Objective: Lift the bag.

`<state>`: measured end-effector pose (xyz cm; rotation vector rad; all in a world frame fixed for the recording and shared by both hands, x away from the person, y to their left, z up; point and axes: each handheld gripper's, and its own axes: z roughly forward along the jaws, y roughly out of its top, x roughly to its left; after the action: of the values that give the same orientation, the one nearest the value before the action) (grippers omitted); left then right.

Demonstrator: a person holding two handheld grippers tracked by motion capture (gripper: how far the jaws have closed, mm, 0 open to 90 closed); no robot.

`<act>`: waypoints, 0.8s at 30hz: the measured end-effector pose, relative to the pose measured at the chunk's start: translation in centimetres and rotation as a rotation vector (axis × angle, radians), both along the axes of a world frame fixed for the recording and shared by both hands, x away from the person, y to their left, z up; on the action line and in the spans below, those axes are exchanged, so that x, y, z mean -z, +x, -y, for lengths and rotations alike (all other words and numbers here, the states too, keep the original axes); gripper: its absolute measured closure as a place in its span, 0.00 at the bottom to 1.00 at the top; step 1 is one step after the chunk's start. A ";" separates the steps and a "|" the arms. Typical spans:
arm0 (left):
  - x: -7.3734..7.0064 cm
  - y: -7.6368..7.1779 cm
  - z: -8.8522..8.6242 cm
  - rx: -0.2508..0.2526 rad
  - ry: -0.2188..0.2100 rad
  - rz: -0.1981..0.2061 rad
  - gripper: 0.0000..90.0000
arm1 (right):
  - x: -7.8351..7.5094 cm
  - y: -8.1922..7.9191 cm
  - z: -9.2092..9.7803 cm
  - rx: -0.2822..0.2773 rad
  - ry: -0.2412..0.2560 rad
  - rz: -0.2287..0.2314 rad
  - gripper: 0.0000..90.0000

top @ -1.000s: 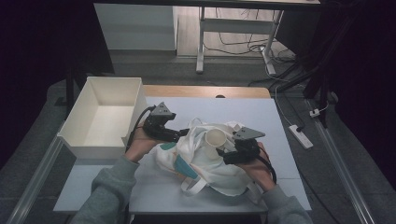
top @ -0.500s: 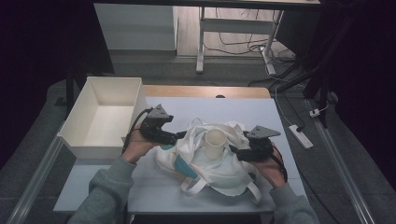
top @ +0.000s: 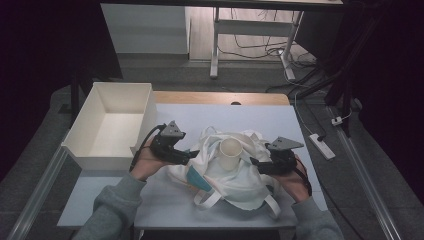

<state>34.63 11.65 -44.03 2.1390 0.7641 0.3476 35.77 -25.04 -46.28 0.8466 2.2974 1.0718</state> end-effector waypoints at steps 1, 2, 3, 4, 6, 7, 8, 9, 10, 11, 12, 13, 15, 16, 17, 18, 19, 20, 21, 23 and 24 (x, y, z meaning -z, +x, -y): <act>0.2 -0.1 0.1 0.004 0.003 -0.003 0.20 | 0.0 0.0 0.1 0.002 -0.002 -0.001 0.25; 0.4 -0.3 0.3 0.008 0.007 -0.008 0.20 | 0.1 0.0 0.1 0.004 -0.001 -0.002 0.25; 0.5 -0.3 0.4 0.011 0.012 -0.010 0.20 | 0.1 0.0 0.2 0.004 -0.005 0.000 0.25; 0.7 -0.4 0.4 0.011 0.020 -0.012 0.20 | 0.1 -0.1 0.2 0.004 -0.004 -0.002 0.26; 1.1 -0.4 0.6 0.013 0.034 -0.021 0.20 | 0.2 -0.1 0.3 0.008 -0.005 -0.004 0.26; 1.3 -0.5 0.7 0.014 0.039 -0.024 0.20 | 0.2 -0.1 0.3 0.007 -0.008 -0.003 0.26; 1.5 -0.5 0.7 0.014 0.041 -0.031 0.20 | 0.2 -0.1 0.3 0.006 -0.010 -0.003 0.26; 1.6 -0.6 0.6 0.015 0.044 -0.035 0.20 | 0.3 -0.1 0.3 0.006 -0.010 -0.002 0.25; 1.8 -0.6 0.6 0.017 0.047 -0.041 0.21 | 0.3 -0.1 0.3 0.005 -0.012 -0.002 0.26; 1.8 -0.7 0.6 0.017 0.048 -0.044 0.21 | 0.3 -0.1 0.3 0.005 -0.013 -0.002 0.26; 2.0 -0.8 0.5 0.015 0.046 -0.049 0.21 | 0.3 -0.1 0.3 0.004 -0.015 -0.002 0.25; 2.1 -0.9 0.5 0.014 0.048 -0.053 0.22 | 0.3 -0.1 0.3 0.004 -0.014 -0.002 0.25; 2.5 -1.0 0.4 0.015 0.054 -0.068 0.23 | 0.4 0.0 0.4 0.007 -0.016 -0.005 0.25; 2.6 -1.1 0.3 0.016 0.048 -0.075 0.24 | 0.4 0.0 0.4 0.007 -0.016 -0.006 0.25; 2.7 -1.1 0.2 0.013 0.038 -0.082 0.25 | 0.4 0.0 0.4 0.008 -0.015 -0.006 0.25; 2.8 -1.2 0.1 0.013 0.037 -0.086 0.26 | 0.4 -0.1 0.4 0.007 -0.016 -0.006 0.26; 2.8 -1.3 0.0 0.012 0.037 -0.090 0.27 | 0.4 -0.1 0.4 0.007 -0.017 -0.007 0.25; 2.8 -1.3 -0.1 0.009 0.031 -0.096 0.28 | 0.4 -0.1 0.4 0.007 -0.017 -0.006 0.25; 2.9 -1.4 -0.2 0.012 0.026 -0.104 0.30 | 0.3 -0.1 0.4 0.006 -0.017 -0.006 0.26; 3.1 -1.5 -0.4 0.018 0.022 -0.119 0.34 | 0.3 -0.1 0.4 0.005 -0.019 -0.003 0.26; 3.2 -1.6 -0.5 0.018 0.016 -0.128 0.35 | 0.3 -0.2 0.5 0.006 -0.019 -0.003 0.26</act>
<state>33.01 12.16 -47.25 2.1983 0.8157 0.2097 35.61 -25.49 -46.56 0.8481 2.3025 1.0454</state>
